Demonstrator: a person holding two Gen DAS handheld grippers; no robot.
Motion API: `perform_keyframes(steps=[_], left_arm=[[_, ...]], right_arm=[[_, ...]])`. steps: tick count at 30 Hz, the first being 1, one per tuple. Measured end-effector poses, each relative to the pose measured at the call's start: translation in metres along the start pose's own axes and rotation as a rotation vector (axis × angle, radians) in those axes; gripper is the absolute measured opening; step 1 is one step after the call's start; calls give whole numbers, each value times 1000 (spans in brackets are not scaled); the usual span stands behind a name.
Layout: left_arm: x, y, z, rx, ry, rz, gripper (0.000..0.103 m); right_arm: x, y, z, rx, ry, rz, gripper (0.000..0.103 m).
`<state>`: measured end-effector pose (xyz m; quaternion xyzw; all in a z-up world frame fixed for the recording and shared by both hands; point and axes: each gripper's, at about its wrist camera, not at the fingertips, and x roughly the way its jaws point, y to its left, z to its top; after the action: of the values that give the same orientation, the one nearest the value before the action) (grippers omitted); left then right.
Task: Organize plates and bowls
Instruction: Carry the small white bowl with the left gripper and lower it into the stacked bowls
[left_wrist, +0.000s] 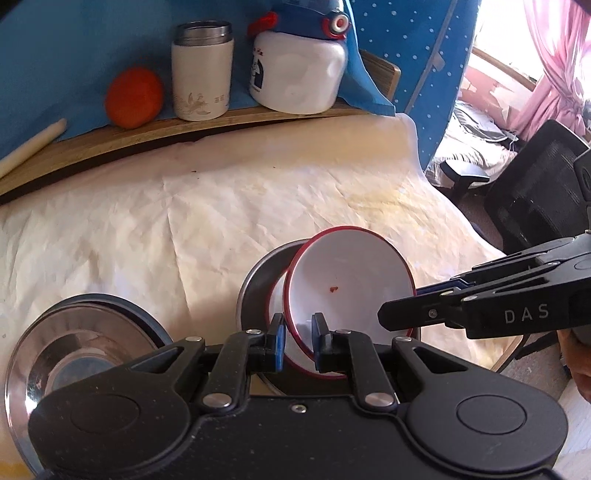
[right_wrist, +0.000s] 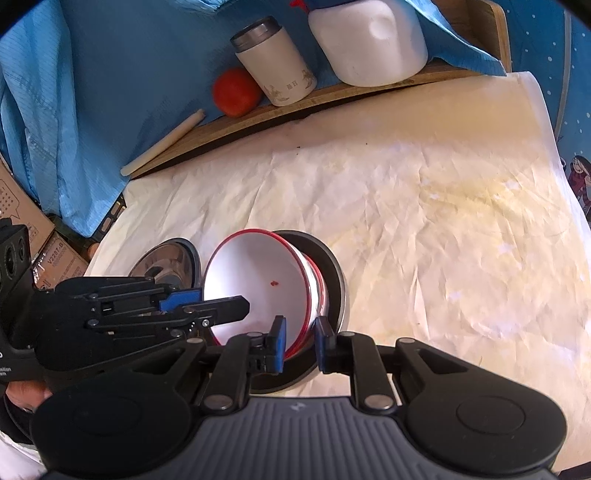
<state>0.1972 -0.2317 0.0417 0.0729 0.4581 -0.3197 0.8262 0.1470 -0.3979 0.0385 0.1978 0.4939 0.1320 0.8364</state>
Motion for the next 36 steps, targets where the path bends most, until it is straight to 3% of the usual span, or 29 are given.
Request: perform_keyframes(steps=[14, 18, 36], left_arm=[[-2, -4, 0, 53, 16, 19, 18], [-1, -4, 1, 73, 20, 63, 22], [6, 10, 1, 24, 46, 0, 24]], right_arm=[[1, 4, 2, -19, 8, -18, 20], [2, 8, 2, -34, 9, -33, 21], [2, 10, 4, -47, 6, -43, 26]])
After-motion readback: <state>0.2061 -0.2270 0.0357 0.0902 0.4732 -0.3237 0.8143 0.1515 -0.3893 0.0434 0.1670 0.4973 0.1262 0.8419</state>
